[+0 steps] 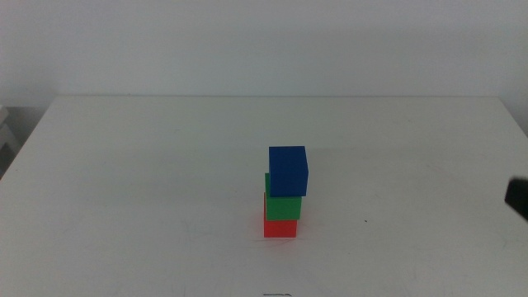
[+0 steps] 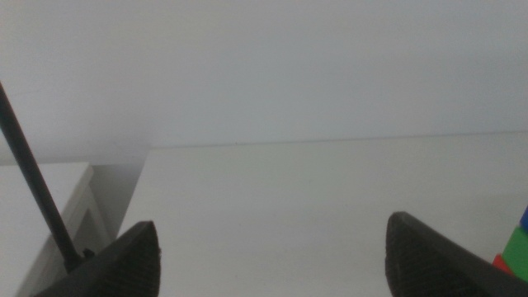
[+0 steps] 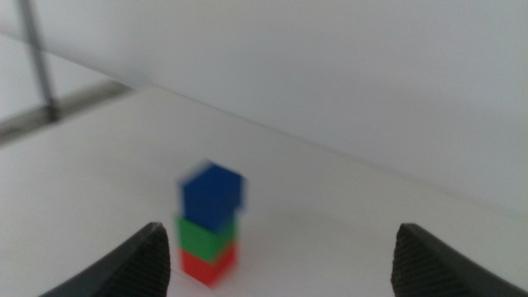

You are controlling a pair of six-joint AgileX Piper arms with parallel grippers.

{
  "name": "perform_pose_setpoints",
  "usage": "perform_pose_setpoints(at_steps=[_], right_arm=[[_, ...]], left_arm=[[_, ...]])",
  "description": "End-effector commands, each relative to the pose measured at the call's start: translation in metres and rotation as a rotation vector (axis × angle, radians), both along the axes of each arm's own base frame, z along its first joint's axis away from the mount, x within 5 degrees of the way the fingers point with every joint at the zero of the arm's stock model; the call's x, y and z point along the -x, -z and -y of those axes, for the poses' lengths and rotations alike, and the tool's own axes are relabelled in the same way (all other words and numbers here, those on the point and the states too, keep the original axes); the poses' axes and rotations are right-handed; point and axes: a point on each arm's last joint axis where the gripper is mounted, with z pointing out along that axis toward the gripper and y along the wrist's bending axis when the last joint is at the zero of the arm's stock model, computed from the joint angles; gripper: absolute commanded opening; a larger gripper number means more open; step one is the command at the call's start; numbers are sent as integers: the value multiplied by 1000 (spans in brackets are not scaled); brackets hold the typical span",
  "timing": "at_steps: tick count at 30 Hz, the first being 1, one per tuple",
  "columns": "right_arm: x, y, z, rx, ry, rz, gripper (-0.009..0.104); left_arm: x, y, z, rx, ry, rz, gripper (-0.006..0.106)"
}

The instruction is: Stack red cubes first, then green, then blue cubes in a specific spot.

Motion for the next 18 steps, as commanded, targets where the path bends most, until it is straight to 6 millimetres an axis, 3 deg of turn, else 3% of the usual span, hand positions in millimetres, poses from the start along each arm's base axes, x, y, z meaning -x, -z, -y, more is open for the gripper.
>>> perform_pose_setpoints(at_steps=[1,4,9,18], right_arm=[[0,8,8,-48,74,62,94],[5,44,21,-22,196,24,94],[16,87,38,-17,376,19,94],[31,118,52,-41,610,117,94]], left_arm=[[2,5,1,1,23,113,94],[3,30,2,5,34,111,94],[8,64,5,91,64,74,94],[4,105,9,122,97,159,94]])
